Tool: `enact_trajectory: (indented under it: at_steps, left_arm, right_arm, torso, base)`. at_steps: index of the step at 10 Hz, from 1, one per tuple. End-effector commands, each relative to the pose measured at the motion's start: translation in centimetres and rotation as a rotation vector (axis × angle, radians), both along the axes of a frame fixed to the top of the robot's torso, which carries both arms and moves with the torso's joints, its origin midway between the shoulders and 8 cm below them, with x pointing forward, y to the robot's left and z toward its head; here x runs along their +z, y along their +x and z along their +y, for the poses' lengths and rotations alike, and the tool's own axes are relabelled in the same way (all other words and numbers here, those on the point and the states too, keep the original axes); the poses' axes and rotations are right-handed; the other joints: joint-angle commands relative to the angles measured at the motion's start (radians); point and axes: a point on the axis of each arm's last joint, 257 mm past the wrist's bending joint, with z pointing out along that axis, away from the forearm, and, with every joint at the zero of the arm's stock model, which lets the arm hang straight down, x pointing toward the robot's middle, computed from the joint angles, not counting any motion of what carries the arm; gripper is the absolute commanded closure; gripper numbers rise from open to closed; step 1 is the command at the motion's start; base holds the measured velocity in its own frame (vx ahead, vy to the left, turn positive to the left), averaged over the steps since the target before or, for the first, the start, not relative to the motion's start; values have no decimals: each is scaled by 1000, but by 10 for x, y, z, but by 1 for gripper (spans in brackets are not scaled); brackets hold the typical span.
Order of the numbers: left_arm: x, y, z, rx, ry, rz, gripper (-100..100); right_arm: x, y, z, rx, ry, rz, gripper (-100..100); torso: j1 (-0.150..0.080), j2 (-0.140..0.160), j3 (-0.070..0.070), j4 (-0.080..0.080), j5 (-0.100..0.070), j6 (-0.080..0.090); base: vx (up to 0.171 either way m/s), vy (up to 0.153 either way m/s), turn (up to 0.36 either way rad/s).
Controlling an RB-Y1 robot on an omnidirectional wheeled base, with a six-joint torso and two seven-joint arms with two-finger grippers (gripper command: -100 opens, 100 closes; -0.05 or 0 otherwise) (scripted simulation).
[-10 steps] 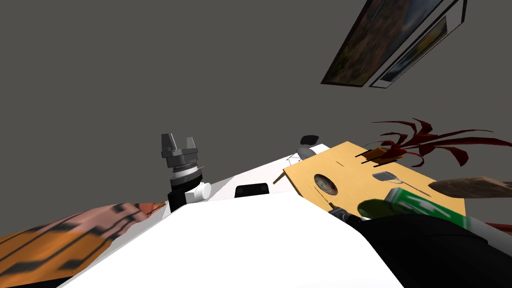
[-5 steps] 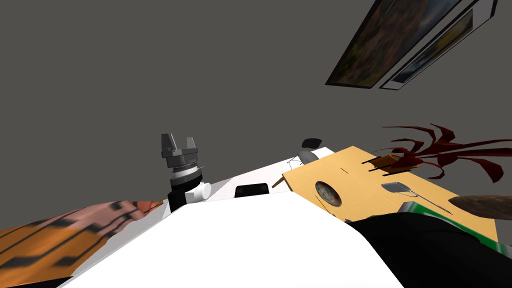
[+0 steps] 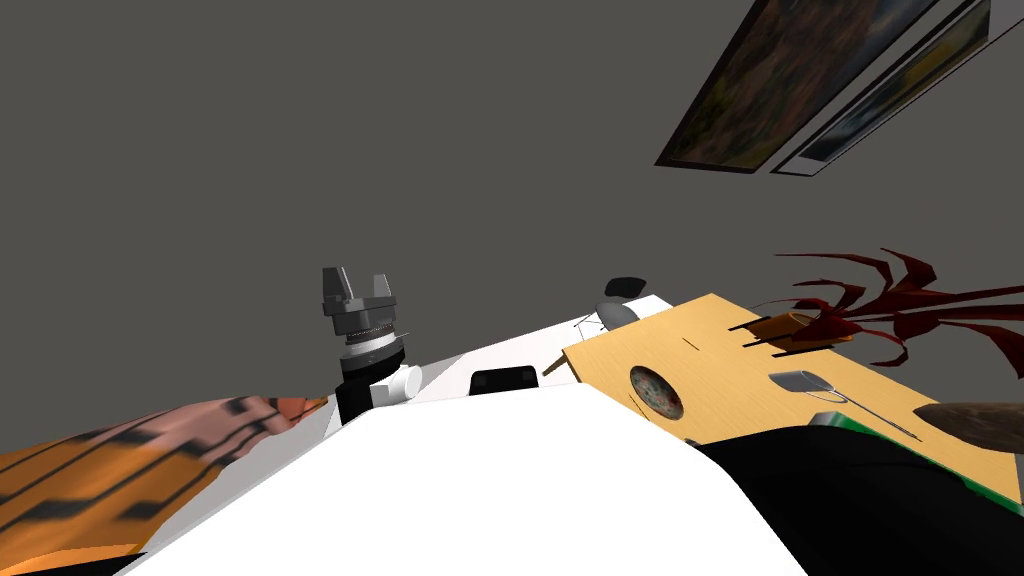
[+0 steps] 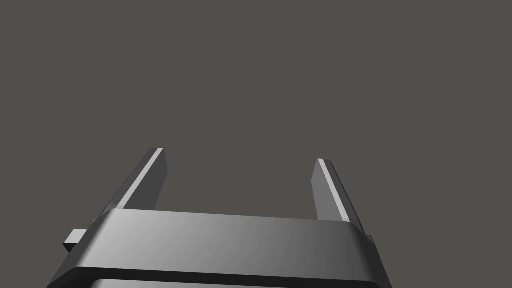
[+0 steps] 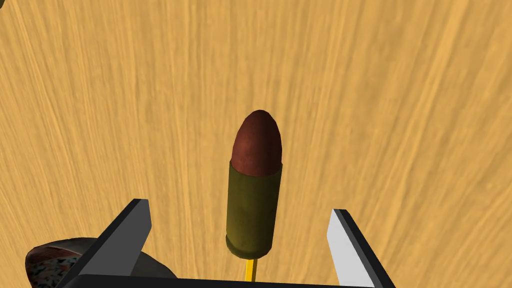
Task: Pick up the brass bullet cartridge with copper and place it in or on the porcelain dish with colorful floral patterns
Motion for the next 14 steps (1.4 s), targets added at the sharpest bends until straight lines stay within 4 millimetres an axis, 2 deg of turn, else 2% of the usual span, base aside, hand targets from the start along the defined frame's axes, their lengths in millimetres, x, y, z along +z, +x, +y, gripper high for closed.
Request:
enact_trajectory:
  at_steps: [1,3,4,8,9,10,11,12,13,14]
  left_arm:
    - [0,0,0,0,0,0,0]
    - [0,0,0,0,0,0,0]
    - [0,0,0,0,0,0,0]
    - [0,0,0,0,0,0,0]
    - [0,0,0,0,0,0,0]
    - [0,0,0,0,0,0,0]
    - [0,0,0,0,0,0,0]
    - [0,0,0,0,0,0,0]
    - [0,0,0,0,0,0,0]
    - [0,0,0,0,0,0,0]
  right_arm:
    - [-9,1,7,-7,-2,1,-100]
    - [-8,1,6,-8,-2,0,-100]
    - [-9,1,7,-7,0,0,100]
    - [-9,1,7,-8,0,-1,100]
    - [-9,1,7,-8,-1,-1,0]
    - [3,0,-4,2,-3,1,100]
    - [10,0,-10,8,-3,1,100]
    - [6,-1,-7,4,-7,2,100]
    - [7,-1,-8,5,-5,2,0]
    - [20,-1,-26,8,-34,9,100]
  torso:
    - [0,0,0,0,0,0]
    - [0,0,0,0,-1,0]
    - [-1,0,0,0,-1,0]
    - [-1,0,0,0,-2,0]
    - [-1,0,0,0,-2,0]
    - [-1,0,0,0,-2,0]
    - [1,-1,-1,0,-1,1]
    - [5,-2,-1,0,0,1]
    - [3,-1,-1,0,-1,1]
    - [1,-1,0,0,-1,0]
  base:
    - [-26,-78,40]
    - [-11,-35,3]
    - [0,0,0]
    - [0,0,0]
    - [0,0,0]
    - [22,44,-69]
    - [32,100,-89]
    - [12,50,-25]
    - [2,9,0]
    - [-7,37,-8]
